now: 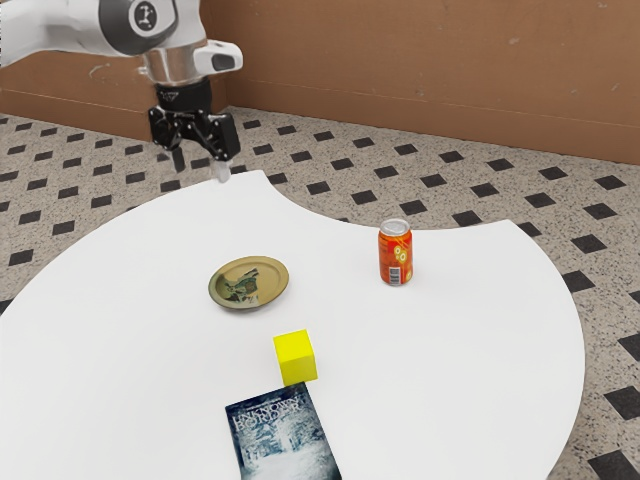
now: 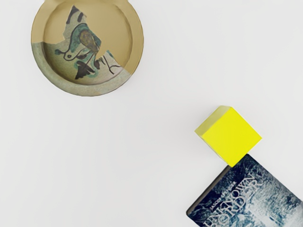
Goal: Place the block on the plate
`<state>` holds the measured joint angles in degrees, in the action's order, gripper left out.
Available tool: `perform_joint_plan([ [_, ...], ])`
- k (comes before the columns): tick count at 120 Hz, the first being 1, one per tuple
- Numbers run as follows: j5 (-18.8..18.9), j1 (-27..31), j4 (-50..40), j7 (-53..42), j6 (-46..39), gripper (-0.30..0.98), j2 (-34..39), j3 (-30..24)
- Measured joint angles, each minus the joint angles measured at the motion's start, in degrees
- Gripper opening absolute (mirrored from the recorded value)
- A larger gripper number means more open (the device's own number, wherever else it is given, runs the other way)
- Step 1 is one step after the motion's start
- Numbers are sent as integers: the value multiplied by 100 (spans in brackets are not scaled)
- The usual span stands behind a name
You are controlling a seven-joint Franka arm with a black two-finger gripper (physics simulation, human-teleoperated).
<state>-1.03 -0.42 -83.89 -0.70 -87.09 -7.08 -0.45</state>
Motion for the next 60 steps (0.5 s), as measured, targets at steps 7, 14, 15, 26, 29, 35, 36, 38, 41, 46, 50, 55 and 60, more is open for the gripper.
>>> perform_joint_plan([
  [7,11,-23,19,48,-80,69,-15,-1],
  [14,23,-29,27,89,-108,69,-35,-3],
  [15,32,-29,27,92,-112,69,-41,-4],
  [26,29,-47,-62,-7,-233,69,-169,-40],
  [29,2,-56,-156,-83,-301,69,-210,-48],
  [35,-52,-66,-359,-272,-458,69,-298,-79],
  [36,-61,-69,-387,-306,-484,69,-312,-84],
  [38,-79,-70,-445,-382,-544,69,-348,-101],
  [41,-109,-73,-546,-499,-646,69,-388,-133],
  [46,-171,-91,-754,-706,-844,69,-425,-181],
  [50,-225,-100,-950,-883,-1021,69,-434,-223],
  [55,-307,-123,-1146,-1111,-1232,69,-433,-263],
  [60,-373,-179,-1284,-1334,-1424,69,-436,-289],
])
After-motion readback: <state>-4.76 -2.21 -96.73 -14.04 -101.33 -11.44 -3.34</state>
